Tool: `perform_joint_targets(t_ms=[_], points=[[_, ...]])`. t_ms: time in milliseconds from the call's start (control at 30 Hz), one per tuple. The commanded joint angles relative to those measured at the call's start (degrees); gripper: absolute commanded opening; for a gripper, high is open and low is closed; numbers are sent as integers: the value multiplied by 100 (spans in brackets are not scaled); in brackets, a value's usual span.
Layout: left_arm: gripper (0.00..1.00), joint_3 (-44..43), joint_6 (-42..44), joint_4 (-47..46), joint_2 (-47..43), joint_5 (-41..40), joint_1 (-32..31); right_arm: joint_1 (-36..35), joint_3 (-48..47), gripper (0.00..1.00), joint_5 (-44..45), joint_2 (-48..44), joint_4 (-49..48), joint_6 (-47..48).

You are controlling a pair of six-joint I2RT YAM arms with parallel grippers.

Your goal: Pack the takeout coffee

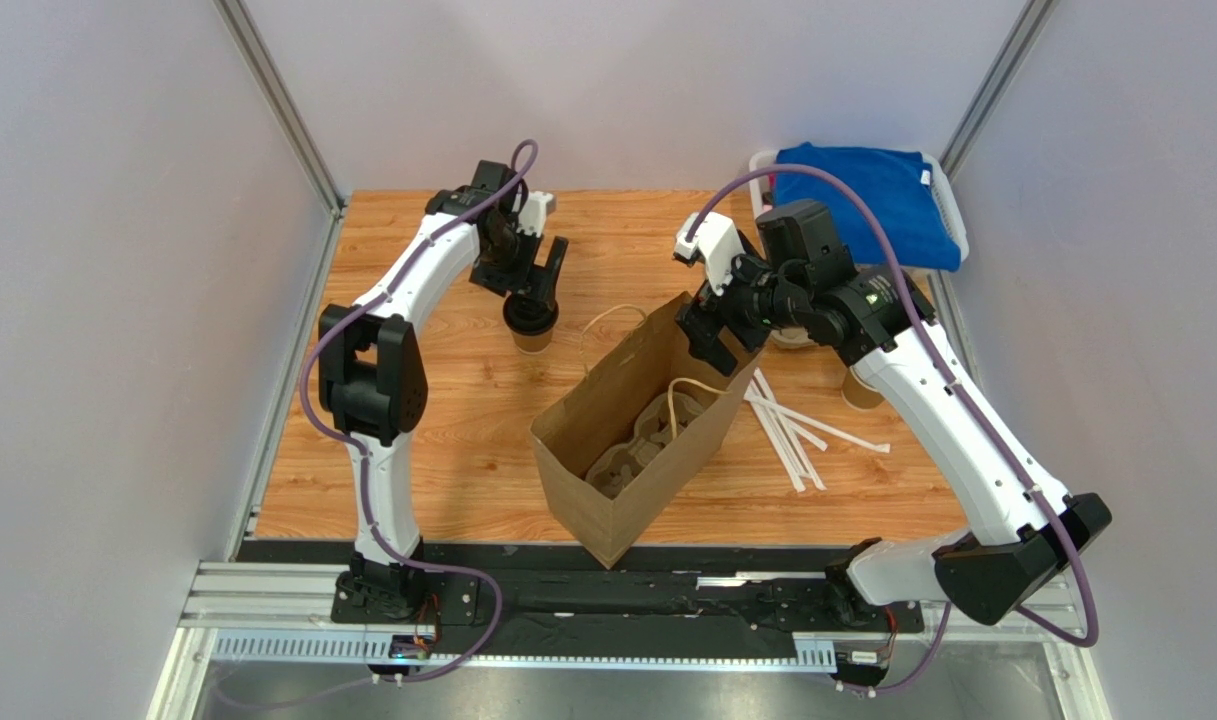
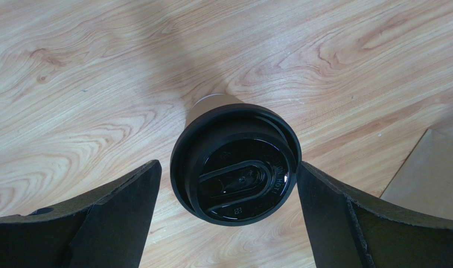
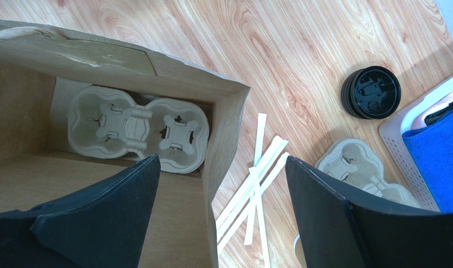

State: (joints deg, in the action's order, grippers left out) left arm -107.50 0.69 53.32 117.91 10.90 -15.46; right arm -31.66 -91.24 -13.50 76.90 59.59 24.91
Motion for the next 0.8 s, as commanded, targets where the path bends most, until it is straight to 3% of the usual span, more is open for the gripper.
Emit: perform_joint_targets(t_ms=[0,767], points=[[99,-51,-192,-23,-136,62,79,19,-236,89,58,26,-27,49],[99,221,-262,-50,-207,519,202,20,-263,90,58,88,-18,23]])
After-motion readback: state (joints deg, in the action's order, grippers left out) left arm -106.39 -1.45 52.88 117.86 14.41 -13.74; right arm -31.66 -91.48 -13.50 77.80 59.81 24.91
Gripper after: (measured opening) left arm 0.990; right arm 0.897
